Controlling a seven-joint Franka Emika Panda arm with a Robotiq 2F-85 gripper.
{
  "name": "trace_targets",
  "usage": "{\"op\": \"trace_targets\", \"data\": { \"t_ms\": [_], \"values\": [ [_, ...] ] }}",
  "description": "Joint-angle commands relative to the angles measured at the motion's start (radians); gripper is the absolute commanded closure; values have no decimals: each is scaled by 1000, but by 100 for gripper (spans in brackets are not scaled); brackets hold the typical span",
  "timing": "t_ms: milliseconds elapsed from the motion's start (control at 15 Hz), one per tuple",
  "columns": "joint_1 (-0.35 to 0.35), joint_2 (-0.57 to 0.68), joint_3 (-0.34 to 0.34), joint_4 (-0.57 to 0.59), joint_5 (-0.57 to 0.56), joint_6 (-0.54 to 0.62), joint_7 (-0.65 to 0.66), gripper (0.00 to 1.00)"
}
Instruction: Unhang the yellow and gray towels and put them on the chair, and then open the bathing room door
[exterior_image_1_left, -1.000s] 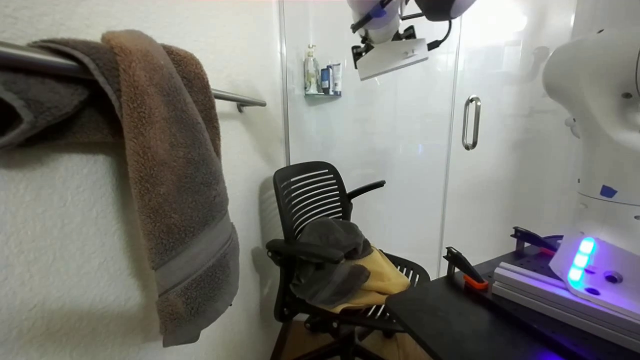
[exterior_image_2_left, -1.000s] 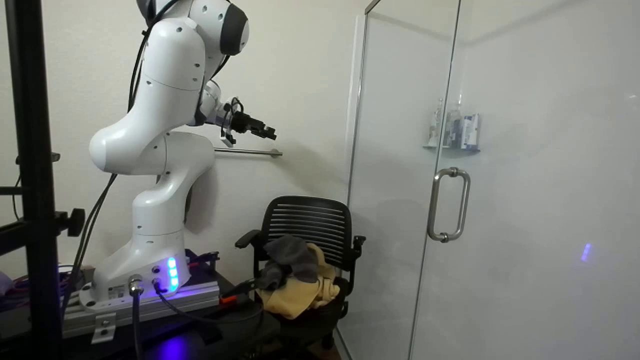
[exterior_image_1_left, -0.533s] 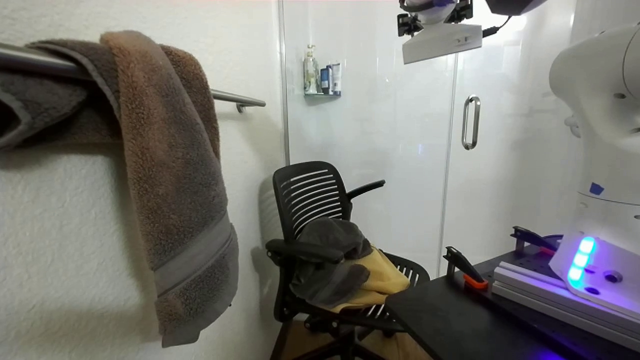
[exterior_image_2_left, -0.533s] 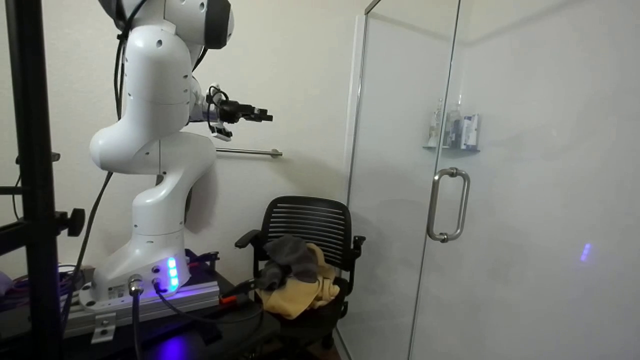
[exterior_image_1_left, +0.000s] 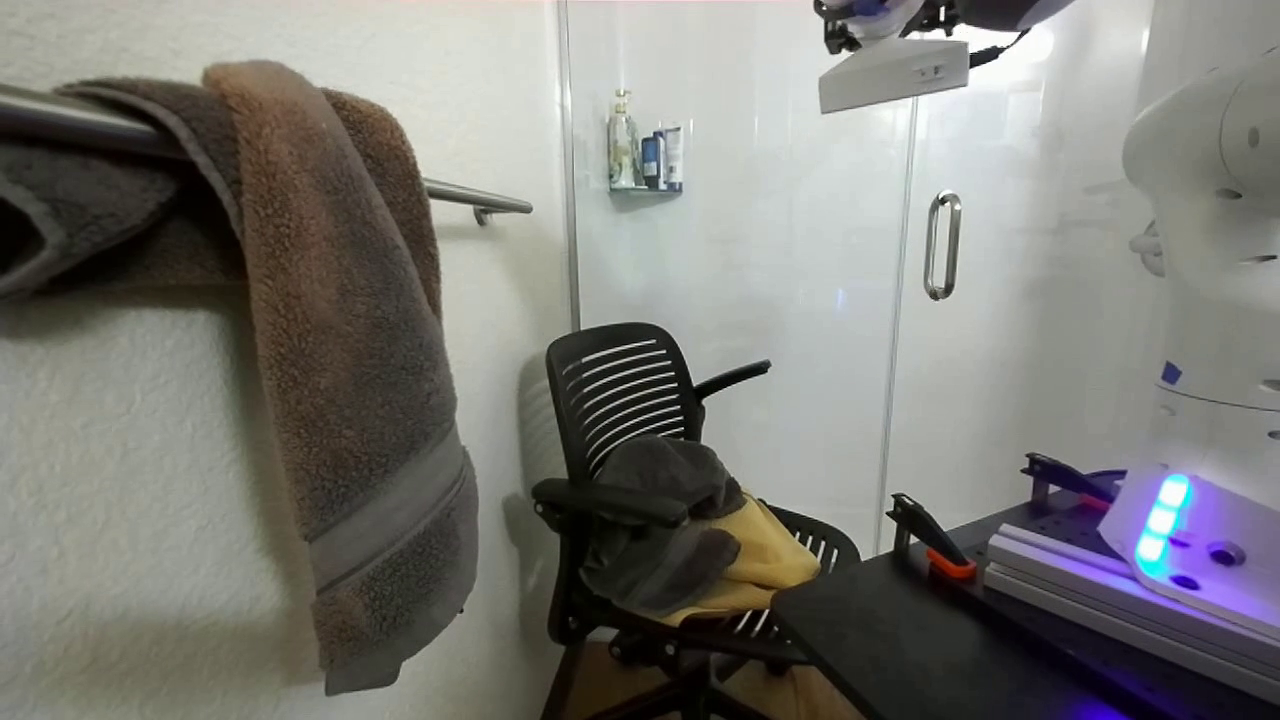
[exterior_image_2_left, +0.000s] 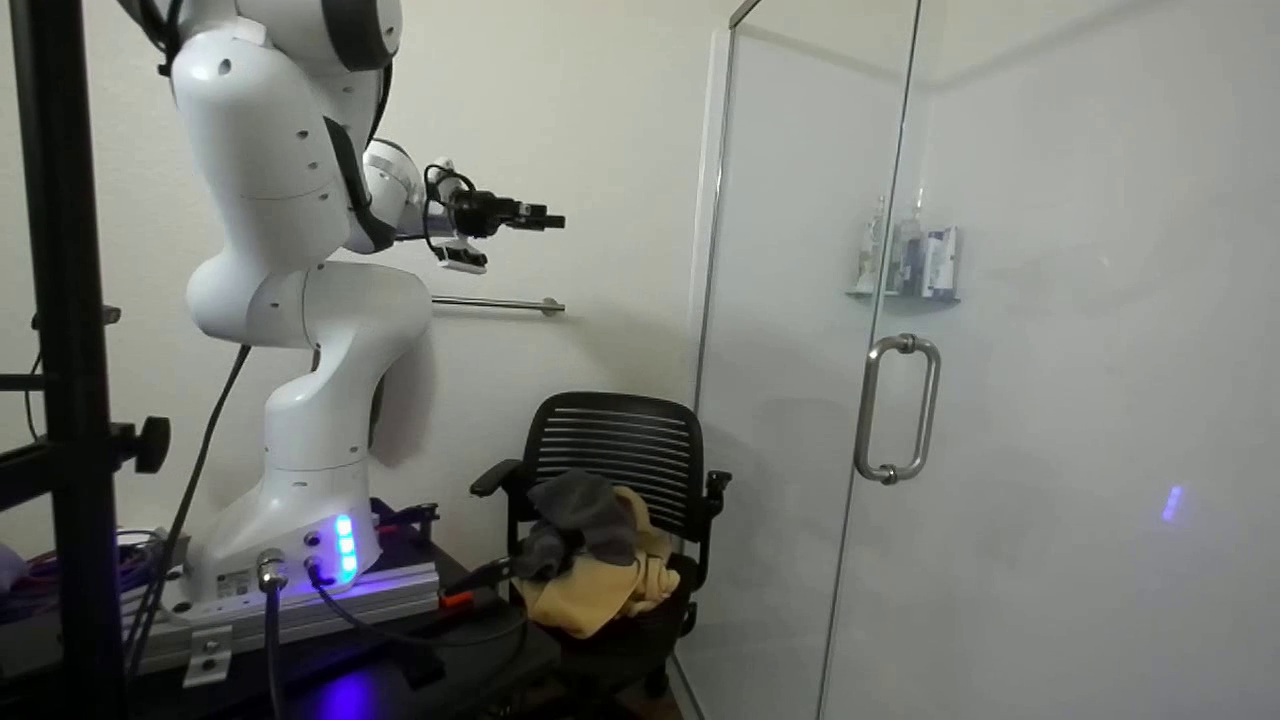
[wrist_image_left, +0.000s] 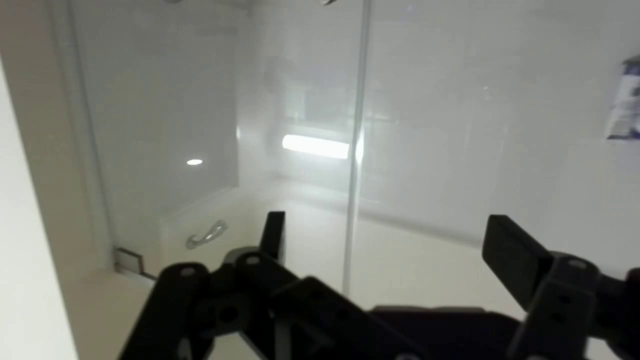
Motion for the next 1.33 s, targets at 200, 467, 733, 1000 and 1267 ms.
{"op": "trace_targets", "data": {
  "t_ms": [200, 467, 733, 1000, 1267],
  "values": [
    [-271, -203, 153, -1, 11, -189, -19, 0],
    [-379, -290, 151, -6, 47, -249, 89, 0],
    [-428, -318, 150, 1, 67, -203, 144, 0],
    [-451, -357, 142, 1, 83, -200, 182, 0],
    [-467, -341, 128, 30, 63, -181, 225, 0]
  ]
}}
